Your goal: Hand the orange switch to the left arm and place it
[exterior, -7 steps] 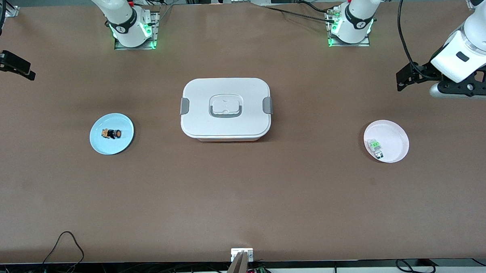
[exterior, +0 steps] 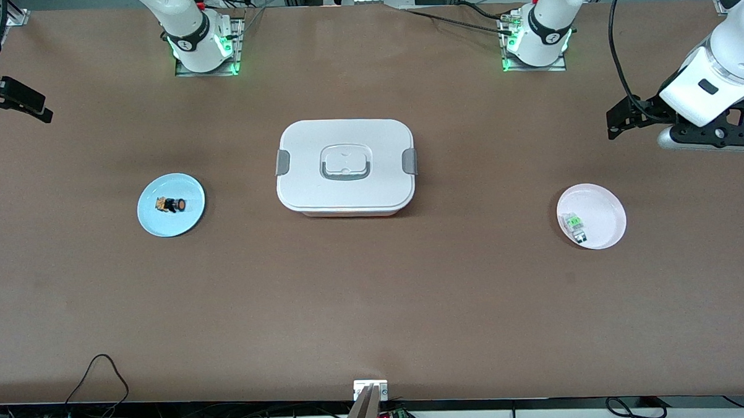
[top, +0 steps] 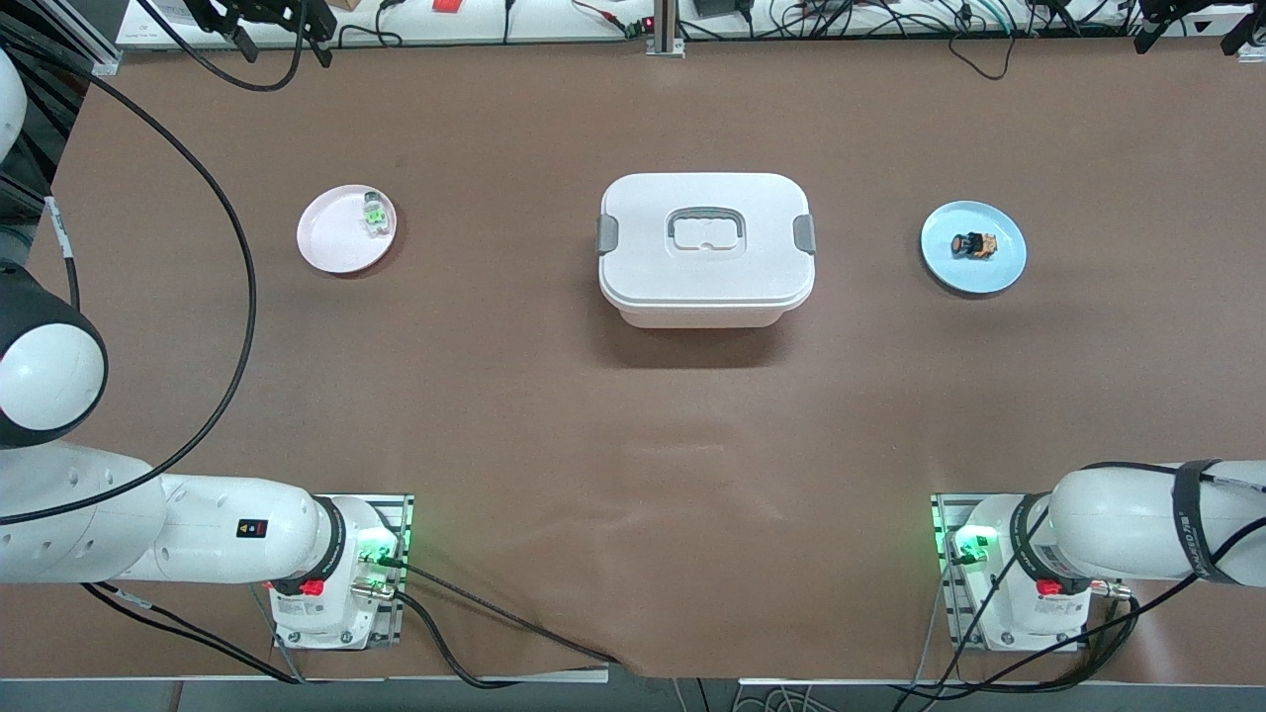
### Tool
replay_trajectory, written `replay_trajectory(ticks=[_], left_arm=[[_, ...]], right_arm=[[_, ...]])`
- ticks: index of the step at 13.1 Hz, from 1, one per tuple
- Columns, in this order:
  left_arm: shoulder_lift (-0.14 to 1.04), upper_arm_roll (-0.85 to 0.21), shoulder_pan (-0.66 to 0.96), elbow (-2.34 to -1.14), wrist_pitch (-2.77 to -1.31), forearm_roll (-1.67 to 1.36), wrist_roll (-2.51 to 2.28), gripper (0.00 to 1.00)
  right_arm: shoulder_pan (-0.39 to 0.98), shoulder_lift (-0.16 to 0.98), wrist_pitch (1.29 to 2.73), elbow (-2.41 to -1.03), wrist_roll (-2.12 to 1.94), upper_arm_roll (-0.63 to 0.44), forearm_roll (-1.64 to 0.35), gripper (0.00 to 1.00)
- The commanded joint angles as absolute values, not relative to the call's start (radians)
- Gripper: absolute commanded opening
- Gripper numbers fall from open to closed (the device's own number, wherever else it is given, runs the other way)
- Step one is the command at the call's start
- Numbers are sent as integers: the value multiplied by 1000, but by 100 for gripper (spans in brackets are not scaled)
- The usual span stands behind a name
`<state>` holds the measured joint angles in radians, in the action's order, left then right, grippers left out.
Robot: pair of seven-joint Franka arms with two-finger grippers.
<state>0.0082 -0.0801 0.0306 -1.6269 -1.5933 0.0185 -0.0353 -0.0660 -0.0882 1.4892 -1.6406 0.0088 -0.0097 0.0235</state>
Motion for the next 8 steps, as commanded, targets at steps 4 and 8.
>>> replay_trajectory(ticks=[4,8], left_arm=[[21,-83,31,-1595,-1571,31,-43,100],[21,-81,31,-1595,-1571,31,-41,100]], right_arm=[[-66,-78,1503,-1632,12,-11,11,100],[-66,-77,1491,-1632,14,-11,8,100]])
